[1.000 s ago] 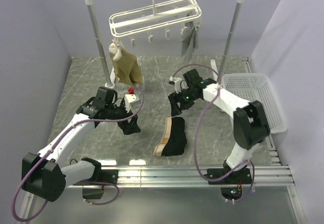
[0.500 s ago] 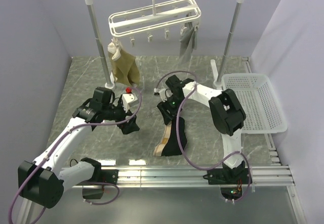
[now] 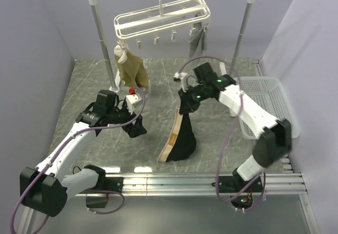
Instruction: Clip the underwear to the hanger
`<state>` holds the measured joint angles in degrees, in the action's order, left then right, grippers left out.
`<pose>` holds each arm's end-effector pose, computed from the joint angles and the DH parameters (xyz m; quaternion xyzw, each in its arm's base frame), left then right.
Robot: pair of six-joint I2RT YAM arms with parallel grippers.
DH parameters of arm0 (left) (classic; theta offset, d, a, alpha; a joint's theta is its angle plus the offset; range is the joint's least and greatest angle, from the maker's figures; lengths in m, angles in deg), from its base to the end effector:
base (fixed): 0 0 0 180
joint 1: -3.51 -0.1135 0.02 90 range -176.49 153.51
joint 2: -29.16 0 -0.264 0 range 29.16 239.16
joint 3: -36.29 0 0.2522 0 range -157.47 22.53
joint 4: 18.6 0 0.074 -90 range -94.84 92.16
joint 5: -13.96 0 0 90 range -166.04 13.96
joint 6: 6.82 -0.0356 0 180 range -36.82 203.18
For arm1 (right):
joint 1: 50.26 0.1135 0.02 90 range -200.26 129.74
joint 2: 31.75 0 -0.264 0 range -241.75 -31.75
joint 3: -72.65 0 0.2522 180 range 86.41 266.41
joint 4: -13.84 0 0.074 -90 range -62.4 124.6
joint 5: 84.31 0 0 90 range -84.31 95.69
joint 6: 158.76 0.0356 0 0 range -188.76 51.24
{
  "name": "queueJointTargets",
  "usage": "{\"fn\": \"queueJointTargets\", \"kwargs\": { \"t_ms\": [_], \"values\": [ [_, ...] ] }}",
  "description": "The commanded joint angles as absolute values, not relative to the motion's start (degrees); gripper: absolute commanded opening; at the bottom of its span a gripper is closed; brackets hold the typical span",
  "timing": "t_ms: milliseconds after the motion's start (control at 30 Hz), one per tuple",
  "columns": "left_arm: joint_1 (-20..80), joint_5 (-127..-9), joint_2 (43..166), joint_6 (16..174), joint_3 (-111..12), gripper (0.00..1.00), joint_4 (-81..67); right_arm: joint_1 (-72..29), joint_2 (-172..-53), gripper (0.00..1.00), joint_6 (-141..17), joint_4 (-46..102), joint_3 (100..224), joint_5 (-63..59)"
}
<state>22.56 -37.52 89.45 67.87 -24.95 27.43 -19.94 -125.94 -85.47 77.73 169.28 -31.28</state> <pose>0.1943 -0.0906 0.2749 0.3781 0.7963 -0.3164 0.3505 0.2829 0.1902 0.2975 -0.4384 0.8116 0.3328 0.1958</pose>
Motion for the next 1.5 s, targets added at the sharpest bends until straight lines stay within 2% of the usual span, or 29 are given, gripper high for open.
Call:
{"fn": "queueJointTargets", "kwargs": {
  "t_ms": [0,300,533,733,1000,1133,1267,1333,1467],
  "values": [
    [22.41,-33.59,90.51,69.74,-26.34,0.99,23.29,-21.17,-116.76,0.0,-85.89,76.83,166.13,-32.55],
    [23.99,-34.02,95.07,62.1,-25.98,0.99,22.15,-22.84,-101.82,0.0,-90.2,71.03,157.34,-24.55],
    [30.84,-35.52,100.78,47.35,-25.28,0.99,16.79,-22.93,-100.05,0.0,-93.63,70.06,153.65,-25.07],
    [32.86,-29.55,108.25,29.53,-26.6,0.99,18.89,-22.93,-96.27,0.0,-94.33,69.26,150.66,-24.9],
    [40.33,-37.27,110.55,16.92,-20.28,0.99,5.46,-23.02,-95.3,0.0,-93.37,69.53,149.86,-25.07],
    [43.14,-41.23,112.65,8.14,-18.69,0.87,2.02,-23.45,-95.56,0.0,-93.28,69.88,150.39,-25.42],
    [44.38,-42.54,114.59,6.81,-17.73,0.8,-4.28,-23.8,-95.65,0.0,-93.02,69.79,150.57,-25.95],
    [44.99,-43.78,115.46,5.5,-15.8,0.73,-8.25,-23.89,-95.56,0.0,-93.19,69.97,150.74,-26.21],
    [46.57,-44.4,117.4,2.76,-15.78,0.67,-8.53,-24.07,-95.3,0.0,-93.02,70.23,151.27,-26.39]
  ]
}}
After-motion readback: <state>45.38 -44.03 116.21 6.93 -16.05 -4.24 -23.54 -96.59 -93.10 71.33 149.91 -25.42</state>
